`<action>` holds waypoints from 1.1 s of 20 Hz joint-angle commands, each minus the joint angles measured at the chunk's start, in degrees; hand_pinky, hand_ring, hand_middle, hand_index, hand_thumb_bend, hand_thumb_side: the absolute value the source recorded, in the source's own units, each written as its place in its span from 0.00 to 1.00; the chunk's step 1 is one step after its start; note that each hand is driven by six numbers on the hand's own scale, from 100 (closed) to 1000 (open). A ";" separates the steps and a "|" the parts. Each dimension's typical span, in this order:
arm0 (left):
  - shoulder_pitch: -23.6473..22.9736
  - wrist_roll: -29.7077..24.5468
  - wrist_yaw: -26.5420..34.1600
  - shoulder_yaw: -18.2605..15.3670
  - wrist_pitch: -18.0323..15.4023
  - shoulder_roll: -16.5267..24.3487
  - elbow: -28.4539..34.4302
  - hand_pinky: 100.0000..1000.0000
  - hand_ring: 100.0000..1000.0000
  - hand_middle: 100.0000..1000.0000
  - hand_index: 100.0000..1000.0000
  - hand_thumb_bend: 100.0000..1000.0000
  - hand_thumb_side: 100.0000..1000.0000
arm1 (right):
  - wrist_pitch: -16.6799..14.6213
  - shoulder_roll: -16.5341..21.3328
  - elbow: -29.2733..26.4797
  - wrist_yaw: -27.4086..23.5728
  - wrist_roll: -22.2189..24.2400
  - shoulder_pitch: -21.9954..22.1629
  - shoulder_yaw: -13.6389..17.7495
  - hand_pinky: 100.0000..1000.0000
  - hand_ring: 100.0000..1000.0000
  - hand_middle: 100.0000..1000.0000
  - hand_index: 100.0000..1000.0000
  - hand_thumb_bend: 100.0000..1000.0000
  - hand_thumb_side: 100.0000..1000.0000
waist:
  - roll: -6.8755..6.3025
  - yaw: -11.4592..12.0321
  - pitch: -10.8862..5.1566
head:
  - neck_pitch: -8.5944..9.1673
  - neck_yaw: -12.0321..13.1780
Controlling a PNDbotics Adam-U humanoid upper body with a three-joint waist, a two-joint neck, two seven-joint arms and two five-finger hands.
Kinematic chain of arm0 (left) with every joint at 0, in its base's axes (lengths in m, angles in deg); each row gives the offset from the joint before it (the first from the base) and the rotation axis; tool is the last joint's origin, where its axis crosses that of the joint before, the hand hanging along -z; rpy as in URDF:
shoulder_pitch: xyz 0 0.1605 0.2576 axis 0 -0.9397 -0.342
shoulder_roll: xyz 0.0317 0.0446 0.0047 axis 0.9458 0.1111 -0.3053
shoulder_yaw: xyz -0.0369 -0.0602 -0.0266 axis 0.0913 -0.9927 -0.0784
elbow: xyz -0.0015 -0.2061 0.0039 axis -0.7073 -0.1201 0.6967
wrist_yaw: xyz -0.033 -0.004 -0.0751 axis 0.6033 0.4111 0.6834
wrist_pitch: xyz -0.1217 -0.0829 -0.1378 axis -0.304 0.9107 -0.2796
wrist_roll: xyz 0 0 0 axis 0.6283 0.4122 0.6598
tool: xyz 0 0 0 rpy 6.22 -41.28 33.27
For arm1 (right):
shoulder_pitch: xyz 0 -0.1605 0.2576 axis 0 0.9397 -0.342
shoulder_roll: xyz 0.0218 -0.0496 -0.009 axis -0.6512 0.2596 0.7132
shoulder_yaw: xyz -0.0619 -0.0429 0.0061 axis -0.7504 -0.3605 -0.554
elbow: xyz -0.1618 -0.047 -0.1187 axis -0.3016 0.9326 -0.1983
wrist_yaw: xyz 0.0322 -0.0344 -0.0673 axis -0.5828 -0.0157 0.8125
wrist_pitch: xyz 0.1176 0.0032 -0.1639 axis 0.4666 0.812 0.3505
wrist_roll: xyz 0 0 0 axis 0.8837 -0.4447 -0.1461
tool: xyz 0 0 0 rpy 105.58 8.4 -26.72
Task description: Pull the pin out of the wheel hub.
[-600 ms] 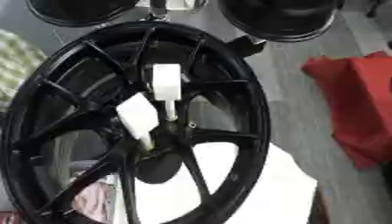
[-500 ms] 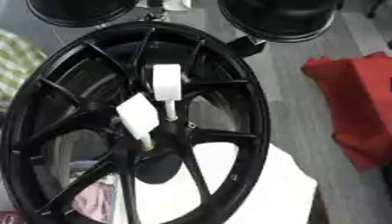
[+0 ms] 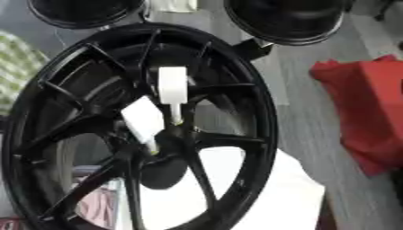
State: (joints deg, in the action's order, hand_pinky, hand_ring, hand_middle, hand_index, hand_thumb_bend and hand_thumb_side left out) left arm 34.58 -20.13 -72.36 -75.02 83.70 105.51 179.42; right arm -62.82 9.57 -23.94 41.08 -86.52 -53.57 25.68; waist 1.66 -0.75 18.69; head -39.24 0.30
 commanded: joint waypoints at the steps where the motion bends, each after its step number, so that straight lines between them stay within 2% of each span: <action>1: 0.18 0.06 0.10 -0.32 0.03 0.92 1.18 0.68 0.61 0.49 0.63 0.00 0.72 | -0.33 2.06 -1.06 0.00 0.23 -0.14 0.21 0.93 0.73 0.54 0.71 0.26 0.21 | 0.06 0.01 -1.44 | -0.40 -0.14; 8: 0.15 0.14 0.15 -0.37 0.04 0.89 1.18 0.68 0.61 0.49 0.63 0.00 0.72 | -0.36 2.07 -1.06 -0.14 0.29 -0.05 0.21 0.93 0.73 0.54 0.71 0.26 0.21 | 0.01 0.02 -1.58 | 0.24 -0.01; 17: 0.02 0.28 0.12 -0.46 0.00 0.82 1.18 0.68 0.61 0.48 0.63 0.00 0.72 | -0.45 2.20 -1.06 -0.35 0.17 -0.05 0.31 0.93 0.73 0.54 0.71 0.26 0.21 | -0.08 0.11 -1.64 | 2.09 1.02; 20: 0.02 0.32 0.14 -0.46 0.01 0.86 1.18 0.68 0.61 0.49 0.63 0.00 0.72 | -0.52 2.56 -1.06 -0.39 0.12 -0.22 0.31 0.92 0.73 0.54 0.71 0.27 0.21 | -0.04 0.13 -1.65 | 1.60 0.50; 22: -0.04 0.28 0.13 -0.40 0.06 0.98 1.18 0.68 0.61 0.48 0.63 0.00 0.72 | -1.06 4.44 -1.06 -0.46 0.07 -0.75 0.25 0.92 0.74 0.54 0.71 0.26 0.20 | 0.06 0.04 -1.74 | 0.94 0.12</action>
State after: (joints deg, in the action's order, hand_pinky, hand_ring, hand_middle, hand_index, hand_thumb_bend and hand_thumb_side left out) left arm 34.24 -20.00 -72.36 -75.03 83.81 105.51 179.42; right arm -63.47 11.14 -23.94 41.01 -86.40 -53.88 25.38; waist 1.69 -0.68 18.54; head -38.23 0.68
